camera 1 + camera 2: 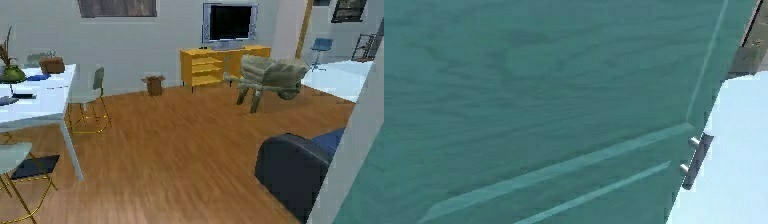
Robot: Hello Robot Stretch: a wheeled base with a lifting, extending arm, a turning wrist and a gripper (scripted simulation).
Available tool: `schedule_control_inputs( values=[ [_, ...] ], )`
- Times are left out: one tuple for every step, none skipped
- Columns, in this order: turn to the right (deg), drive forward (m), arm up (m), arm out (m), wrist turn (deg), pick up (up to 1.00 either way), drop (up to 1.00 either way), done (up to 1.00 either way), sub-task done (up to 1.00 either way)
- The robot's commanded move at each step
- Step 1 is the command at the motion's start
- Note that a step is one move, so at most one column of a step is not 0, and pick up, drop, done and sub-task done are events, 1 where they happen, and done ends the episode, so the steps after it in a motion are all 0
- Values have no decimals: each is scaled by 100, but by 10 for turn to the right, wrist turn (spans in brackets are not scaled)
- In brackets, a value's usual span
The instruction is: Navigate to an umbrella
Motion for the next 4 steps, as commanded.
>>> schedule_control_inputs(
  values=[
    [-240,0,0,0,0,0,0,0,0],
    [0,45,0,0,0,0,0,0,0],
    [420,0,0,0,0,0,0,0,0],
    [0,100,0,0,0,0,0,0,0]
  ],
)
